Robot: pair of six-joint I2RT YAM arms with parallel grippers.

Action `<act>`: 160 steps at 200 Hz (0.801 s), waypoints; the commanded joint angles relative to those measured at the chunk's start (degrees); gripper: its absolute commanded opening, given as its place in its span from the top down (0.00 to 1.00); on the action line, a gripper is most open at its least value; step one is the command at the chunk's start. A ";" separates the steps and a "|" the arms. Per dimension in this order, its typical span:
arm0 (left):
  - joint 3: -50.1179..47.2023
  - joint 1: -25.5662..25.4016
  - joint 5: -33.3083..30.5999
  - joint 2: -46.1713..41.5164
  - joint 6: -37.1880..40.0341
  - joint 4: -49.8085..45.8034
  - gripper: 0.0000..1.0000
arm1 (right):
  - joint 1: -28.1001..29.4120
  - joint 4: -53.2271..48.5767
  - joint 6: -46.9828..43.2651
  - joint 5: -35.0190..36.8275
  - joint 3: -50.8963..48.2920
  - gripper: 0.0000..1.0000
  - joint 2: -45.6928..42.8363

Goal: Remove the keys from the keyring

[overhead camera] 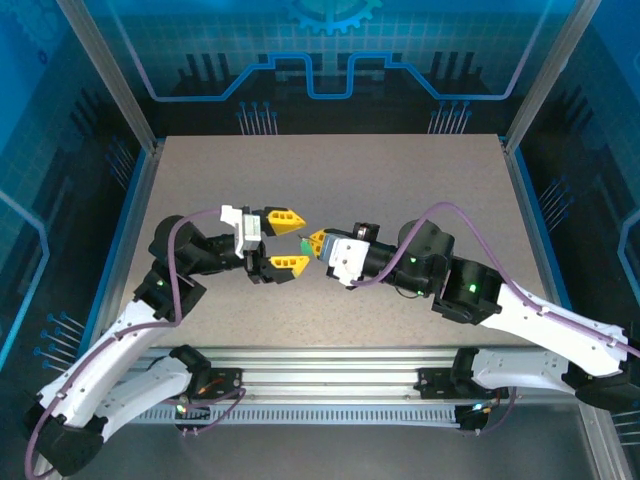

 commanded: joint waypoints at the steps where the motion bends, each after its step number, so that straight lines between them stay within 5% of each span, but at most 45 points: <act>1: -1.06 0.41 -2.19 -1.39 -0.85 1.18 0.33 | -1.15 0.49 2.24 -0.73 1.04 1.00 -1.92; 160: 2.35 4.00 7.83 6.61 -14.15 17.15 0.47 | -5.87 0.56 11.03 -13.32 1.02 1.00 -4.89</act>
